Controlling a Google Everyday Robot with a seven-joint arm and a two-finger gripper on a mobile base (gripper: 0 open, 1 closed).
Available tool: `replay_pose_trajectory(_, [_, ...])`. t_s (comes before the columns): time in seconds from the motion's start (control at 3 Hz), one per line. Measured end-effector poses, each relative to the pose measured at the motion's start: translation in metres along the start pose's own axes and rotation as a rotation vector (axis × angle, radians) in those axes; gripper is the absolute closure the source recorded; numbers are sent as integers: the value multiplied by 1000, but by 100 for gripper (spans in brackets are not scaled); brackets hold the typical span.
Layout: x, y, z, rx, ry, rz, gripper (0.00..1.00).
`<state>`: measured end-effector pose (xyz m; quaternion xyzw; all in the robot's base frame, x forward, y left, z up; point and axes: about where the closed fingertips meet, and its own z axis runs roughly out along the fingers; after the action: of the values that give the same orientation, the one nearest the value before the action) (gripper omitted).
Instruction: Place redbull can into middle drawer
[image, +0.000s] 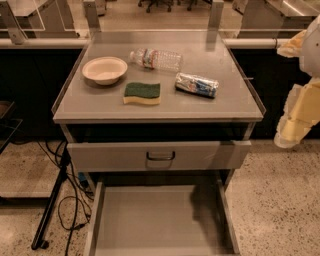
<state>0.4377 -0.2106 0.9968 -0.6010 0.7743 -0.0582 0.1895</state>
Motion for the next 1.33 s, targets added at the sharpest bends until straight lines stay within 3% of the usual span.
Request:
replay_pose_trajectory(0.33, [0,0,0,0,0,0,0])
replay_pose_trajectory(0.67, [-14,-16,5,16,-57,-50,0])
replay_pose_trajectory(1.0, [-25,-34,18,35,-193,-103,0])
replay_pose_trajectory(1.33, [-49,-48,35,60,-342,-115,0])
